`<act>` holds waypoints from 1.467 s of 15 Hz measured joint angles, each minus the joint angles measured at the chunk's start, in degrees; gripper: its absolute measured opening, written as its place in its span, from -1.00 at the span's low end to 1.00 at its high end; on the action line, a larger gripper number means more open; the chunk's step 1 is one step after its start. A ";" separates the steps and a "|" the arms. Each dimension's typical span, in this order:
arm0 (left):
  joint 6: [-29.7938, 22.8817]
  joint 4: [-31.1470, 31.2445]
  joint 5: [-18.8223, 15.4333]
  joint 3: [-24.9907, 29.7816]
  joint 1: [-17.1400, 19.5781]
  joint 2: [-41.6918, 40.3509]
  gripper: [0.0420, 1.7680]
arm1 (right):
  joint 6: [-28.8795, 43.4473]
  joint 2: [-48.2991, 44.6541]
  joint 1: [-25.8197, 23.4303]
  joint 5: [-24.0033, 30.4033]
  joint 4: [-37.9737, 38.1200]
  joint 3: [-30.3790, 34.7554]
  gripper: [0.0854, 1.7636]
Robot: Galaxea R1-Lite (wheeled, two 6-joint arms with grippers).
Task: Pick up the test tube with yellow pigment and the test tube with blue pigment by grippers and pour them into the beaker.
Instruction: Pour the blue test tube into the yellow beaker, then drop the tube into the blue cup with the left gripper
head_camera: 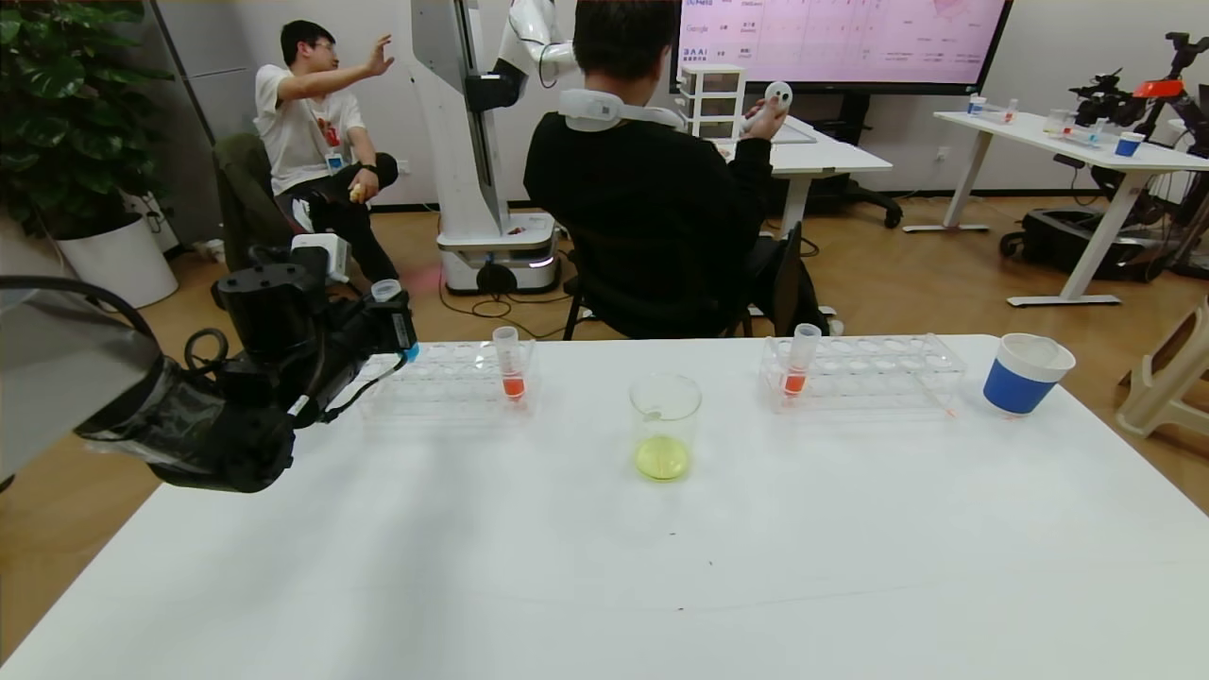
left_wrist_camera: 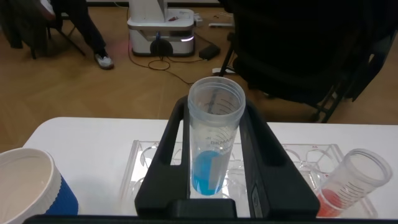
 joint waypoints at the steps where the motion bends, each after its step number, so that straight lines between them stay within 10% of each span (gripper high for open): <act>1: 0.02 0.20 0.04 -0.11 0.00 -0.76 -0.47 | 0.00 0.00 0.00 0.00 0.00 0.00 0.97; 6: 1.05 2.10 -3.94 -1.78 -3.13 -4.55 -0.47 | 0.00 0.00 0.00 -0.02 0.00 0.00 0.97; 13: 9.46 5.05 -29.10 -3.30 -11.43 -8.03 -0.47 | 0.00 0.00 0.02 0.00 0.00 0.00 0.97; 16: 13.71 5.07 -34.50 -5.32 -15.70 -7.40 -0.47 | 0.00 0.00 0.00 0.00 0.00 0.00 0.97; 22: 35.18 4.97 -39.01 -9.29 -20.26 -1.60 -0.47 | 0.00 0.00 0.00 -0.02 0.00 0.00 0.97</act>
